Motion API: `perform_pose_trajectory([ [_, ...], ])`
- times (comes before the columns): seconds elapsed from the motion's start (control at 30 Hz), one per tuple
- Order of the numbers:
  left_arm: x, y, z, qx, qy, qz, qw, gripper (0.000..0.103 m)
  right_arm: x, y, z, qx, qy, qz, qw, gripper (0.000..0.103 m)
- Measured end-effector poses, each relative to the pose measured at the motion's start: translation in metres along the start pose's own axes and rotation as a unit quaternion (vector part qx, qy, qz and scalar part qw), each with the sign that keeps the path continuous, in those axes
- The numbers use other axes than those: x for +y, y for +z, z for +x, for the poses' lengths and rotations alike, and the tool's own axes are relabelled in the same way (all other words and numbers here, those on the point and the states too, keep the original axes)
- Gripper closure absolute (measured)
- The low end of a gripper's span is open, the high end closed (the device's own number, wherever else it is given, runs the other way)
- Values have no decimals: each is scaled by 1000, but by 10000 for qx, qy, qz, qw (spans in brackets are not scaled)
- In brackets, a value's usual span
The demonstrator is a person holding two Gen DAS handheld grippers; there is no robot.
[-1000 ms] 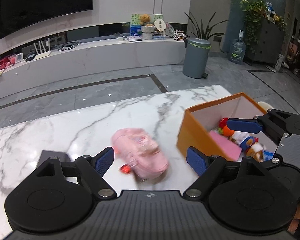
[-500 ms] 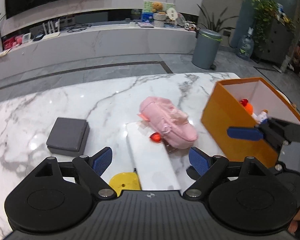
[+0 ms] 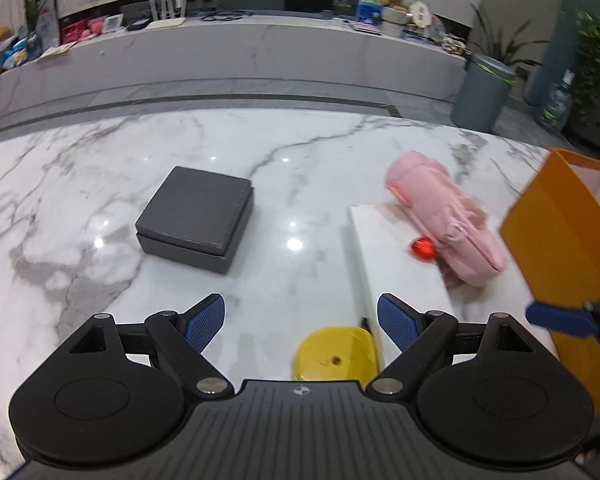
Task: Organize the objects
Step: 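Move the left tool to the yellow tape measure while the right tool approaches the long white box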
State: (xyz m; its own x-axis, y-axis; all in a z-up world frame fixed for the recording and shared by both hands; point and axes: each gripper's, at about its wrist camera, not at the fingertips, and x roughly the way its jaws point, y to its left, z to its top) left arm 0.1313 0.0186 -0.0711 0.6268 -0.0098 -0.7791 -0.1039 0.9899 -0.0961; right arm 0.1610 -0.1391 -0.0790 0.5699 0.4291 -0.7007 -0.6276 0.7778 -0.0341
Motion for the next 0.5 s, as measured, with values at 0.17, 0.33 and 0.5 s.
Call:
perform_pose_trajectory([
  [0.17,0,-7,11,277,-89,-32,9996,3,3,-2,7,82,7,-26,10000,14],
  [0.33,6,-11,10,615,-108,11,9980,2,4,-2,11,112,-4,-44,9999,14],
  [0.5,7,-13,2,619,198,396,9971,2,5,-1,15,95,-3,3,10000,14],
])
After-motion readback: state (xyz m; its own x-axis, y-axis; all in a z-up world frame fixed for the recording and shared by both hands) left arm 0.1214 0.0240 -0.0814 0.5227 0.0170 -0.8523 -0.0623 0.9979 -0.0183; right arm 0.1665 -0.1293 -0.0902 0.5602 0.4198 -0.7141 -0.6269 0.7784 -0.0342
